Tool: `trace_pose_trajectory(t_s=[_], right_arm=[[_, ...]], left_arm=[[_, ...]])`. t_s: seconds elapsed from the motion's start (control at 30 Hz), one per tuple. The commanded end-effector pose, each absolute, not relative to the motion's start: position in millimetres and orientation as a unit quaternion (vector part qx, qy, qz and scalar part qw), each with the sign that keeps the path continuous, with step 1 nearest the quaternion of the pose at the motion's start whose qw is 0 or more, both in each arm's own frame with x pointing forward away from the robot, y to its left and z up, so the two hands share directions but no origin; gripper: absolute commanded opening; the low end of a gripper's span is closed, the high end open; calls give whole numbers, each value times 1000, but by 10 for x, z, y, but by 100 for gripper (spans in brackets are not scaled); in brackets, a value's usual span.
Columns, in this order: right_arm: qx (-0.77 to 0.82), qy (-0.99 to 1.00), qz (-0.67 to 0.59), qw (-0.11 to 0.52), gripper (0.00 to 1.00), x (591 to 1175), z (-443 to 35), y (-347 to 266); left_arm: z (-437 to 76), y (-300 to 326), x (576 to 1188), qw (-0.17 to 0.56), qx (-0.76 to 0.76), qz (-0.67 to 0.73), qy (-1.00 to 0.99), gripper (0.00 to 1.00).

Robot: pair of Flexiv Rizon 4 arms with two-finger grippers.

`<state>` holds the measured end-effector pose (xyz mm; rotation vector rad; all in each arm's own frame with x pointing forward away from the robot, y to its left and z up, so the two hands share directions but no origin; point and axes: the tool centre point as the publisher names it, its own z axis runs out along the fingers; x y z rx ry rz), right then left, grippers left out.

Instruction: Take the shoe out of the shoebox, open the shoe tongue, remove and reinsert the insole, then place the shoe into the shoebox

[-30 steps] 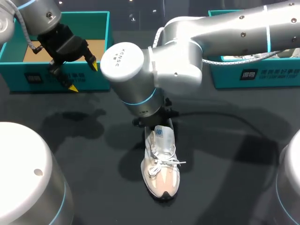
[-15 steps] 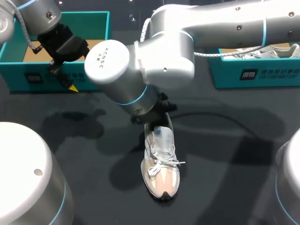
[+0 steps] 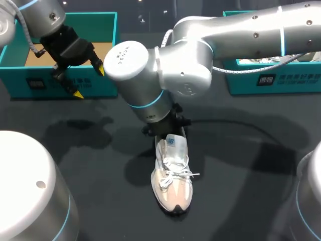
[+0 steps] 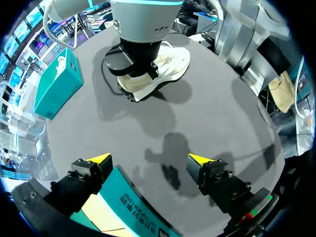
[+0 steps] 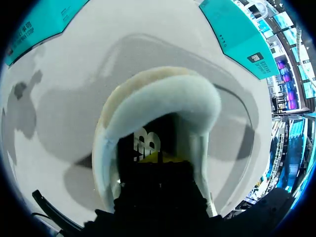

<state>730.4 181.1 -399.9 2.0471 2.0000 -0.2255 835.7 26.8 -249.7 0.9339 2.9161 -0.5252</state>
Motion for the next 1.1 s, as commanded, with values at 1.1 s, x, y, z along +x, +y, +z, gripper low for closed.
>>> trace_pose_trajectory(t_s=[1.1], right_arm=[[741,669,-55,-28,0,7208,-3840,1939]], left_arm=[[-2493,273,8350,18,301,-168,939,100]])
